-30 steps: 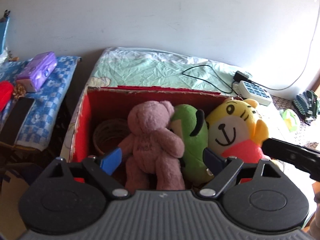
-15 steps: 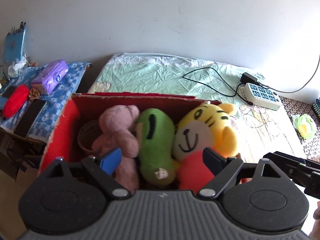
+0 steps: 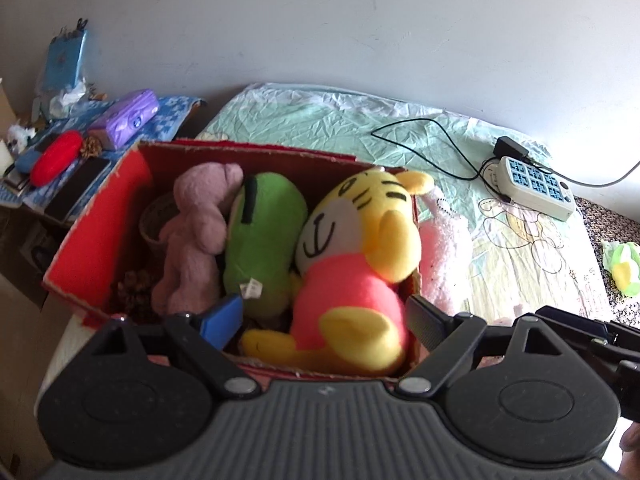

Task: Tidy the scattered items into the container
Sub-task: 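Move the right tool out of the box toward the white plushes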

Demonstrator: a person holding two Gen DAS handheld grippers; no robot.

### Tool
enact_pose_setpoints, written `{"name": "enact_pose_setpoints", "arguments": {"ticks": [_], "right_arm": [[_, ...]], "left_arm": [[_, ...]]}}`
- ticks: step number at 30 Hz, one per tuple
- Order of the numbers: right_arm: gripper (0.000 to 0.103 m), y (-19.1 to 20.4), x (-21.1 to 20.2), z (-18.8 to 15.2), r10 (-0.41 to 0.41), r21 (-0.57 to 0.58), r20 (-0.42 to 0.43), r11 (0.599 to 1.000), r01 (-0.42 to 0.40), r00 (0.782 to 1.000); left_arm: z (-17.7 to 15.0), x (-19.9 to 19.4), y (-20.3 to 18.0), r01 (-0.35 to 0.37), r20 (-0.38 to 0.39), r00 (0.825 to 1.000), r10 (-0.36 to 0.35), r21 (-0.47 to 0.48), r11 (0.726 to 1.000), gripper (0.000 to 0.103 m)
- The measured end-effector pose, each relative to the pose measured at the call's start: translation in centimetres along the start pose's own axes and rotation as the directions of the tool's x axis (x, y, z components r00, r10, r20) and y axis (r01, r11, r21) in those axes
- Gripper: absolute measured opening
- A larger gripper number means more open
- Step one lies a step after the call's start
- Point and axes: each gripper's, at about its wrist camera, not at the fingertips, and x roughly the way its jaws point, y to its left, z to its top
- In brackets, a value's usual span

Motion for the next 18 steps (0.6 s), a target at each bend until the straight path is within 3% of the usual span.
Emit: {"name": "enact_pose_setpoints", "arguments": {"ticks": [5, 10, 14, 18], "right_arm": [[0.050, -1.6, -0.6, 0.0, 0.030, 0.010, -0.013, 1.000, -0.030, 0.999], [0.050, -3.5, -1.4, -0.1, 0.031, 0.042, -0.008, 0.999, -0.030, 0.999], [0.050, -4.7, -2.3, -0.4, 0.001, 0.062, -0.003, 0.998, -0.001, 1.000], [0.051, -6.3, -3.8, -0.8, -0.053, 0.072, 0.020, 0.996, 0.052, 0.998]], "left_arm": [[-0.6, -0.6, -1.6, -0.024, 0.004, 1.000, 0.024, 0.014, 1.000, 0.088], [-1.0, -1.2, -4.1, -0.001, 0.016, 1.000, 0.000, 0.076, 0.997, 0.088], [-0.9, -1.6, -6.4, 0.040, 0.032, 0.998, -0.045, 0.142, 0.989, 0.088], [-0.7, -1.6, -9.0, 0.124, 0.045, 0.990, -0.135, 0.205, 0.971, 0.088]]}}
